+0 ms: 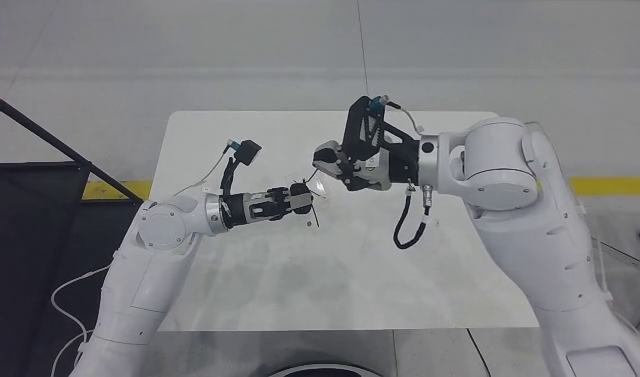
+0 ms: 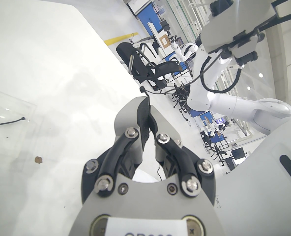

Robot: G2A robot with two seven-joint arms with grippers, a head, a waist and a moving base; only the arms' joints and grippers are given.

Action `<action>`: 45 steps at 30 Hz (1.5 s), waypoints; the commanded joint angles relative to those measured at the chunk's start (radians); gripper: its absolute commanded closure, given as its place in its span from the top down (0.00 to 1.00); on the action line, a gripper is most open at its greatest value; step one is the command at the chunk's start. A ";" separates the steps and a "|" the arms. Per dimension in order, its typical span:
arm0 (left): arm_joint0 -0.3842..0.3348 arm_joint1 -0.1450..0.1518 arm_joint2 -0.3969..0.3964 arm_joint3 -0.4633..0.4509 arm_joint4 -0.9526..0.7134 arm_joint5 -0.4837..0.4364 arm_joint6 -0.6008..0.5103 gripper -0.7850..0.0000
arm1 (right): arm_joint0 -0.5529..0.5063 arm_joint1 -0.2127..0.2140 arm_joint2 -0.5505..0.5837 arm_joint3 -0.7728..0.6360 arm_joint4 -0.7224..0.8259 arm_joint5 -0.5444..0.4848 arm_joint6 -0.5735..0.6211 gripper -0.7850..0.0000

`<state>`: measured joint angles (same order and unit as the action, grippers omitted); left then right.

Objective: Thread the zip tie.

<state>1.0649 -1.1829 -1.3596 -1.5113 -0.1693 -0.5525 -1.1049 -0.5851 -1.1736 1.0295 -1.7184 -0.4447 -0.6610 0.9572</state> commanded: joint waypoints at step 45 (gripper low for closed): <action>0.021 0.005 0.010 -0.031 0.026 0.026 0.040 0.00 | -0.034 0.026 -0.038 -0.082 -0.191 -0.035 -0.076 0.00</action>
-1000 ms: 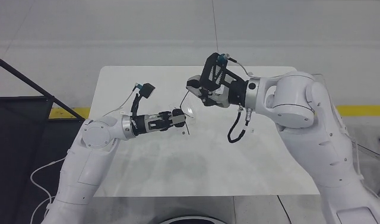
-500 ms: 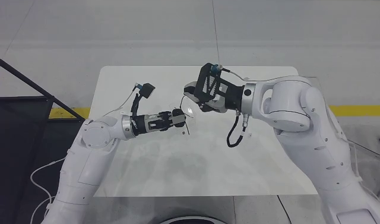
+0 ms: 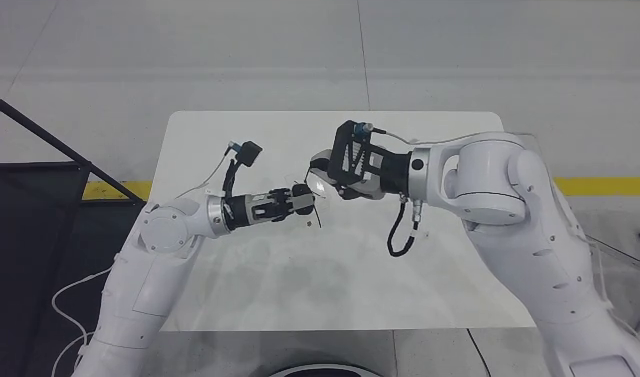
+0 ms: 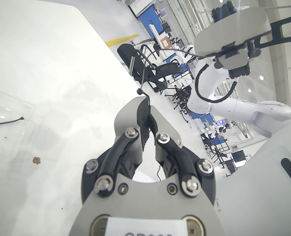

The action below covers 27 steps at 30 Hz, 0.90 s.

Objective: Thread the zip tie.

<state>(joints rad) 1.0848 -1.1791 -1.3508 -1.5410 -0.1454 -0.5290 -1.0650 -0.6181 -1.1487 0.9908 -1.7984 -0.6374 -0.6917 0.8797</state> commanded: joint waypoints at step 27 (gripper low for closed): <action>0.008 0.028 0.022 -0.018 0.025 0.015 0.043 0.00 | 0.043 0.021 -0.094 0.005 0.152 -0.103 0.131 0.00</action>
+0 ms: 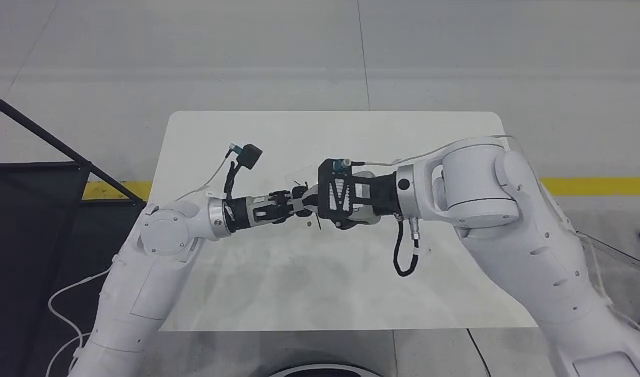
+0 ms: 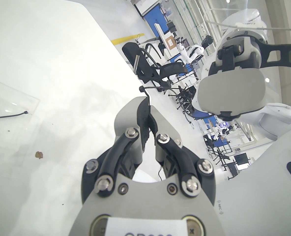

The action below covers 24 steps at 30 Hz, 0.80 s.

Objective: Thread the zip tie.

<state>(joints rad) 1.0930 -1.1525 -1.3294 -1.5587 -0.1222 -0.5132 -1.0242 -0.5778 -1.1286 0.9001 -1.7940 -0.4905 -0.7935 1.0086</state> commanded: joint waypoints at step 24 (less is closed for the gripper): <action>-0.027 0.033 -0.002 -0.008 -0.022 -0.017 -0.112 0.00 | 0.041 0.031 0.068 -0.016 0.092 -0.018 -0.032 0.00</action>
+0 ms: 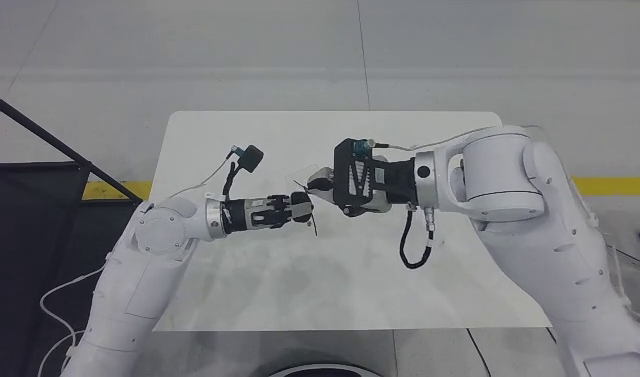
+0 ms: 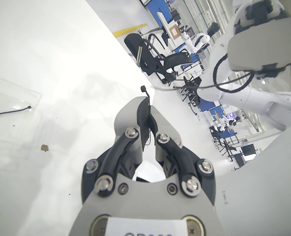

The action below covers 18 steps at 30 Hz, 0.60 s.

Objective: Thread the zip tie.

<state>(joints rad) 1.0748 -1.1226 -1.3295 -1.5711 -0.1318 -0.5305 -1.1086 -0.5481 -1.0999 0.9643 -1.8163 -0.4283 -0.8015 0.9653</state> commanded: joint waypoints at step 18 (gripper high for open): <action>-0.084 0.029 0.010 0.030 -0.067 -0.018 -0.163 0.00 | 0.131 0.033 -0.011 0.097 0.255 0.051 0.003 0.00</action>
<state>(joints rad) 0.9912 -1.0937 -1.3199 -1.5411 -0.1984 -0.5488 -1.2713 -0.4174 -1.0670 0.9530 -1.7192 -0.1733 -0.7504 0.9679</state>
